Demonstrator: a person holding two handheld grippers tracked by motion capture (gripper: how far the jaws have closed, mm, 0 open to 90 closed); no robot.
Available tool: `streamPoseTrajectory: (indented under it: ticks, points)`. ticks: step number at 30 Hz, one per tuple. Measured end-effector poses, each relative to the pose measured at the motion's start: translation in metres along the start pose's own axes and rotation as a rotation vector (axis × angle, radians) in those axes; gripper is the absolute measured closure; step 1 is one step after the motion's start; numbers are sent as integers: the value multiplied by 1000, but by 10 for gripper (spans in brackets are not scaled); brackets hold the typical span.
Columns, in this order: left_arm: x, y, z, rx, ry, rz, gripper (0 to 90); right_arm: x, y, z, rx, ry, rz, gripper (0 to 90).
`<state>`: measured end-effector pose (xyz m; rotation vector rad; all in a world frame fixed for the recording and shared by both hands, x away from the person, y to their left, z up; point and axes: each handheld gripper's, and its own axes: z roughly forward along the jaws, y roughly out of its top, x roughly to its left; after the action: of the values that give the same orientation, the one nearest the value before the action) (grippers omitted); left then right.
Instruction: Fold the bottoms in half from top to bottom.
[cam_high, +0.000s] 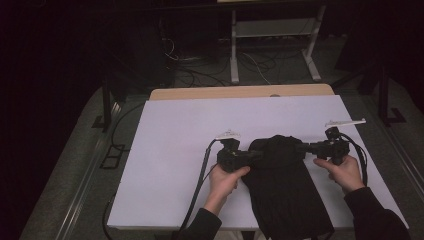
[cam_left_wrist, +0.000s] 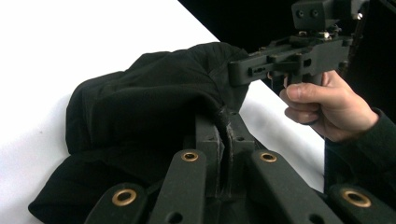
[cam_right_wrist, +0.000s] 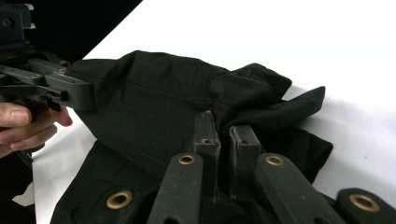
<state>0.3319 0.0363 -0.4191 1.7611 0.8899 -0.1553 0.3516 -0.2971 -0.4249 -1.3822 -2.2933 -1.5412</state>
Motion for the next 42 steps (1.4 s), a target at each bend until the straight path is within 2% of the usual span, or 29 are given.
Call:
streamPoseTrajectory:
  ticks: [23,30,37,42]
  points:
    - [-4,-26,-4,34,-51,18,853,9,-21,-9,54,21,-31,822]
    - [-8,-35,-2,61,-50,63,853,10,-28,-9,80,28,-47,819]
    - [-7,-43,0,76,-53,56,854,10,-33,-10,113,37,-28,804]
    - [-5,-48,-1,88,-63,46,854,10,-39,-9,163,35,-23,781]
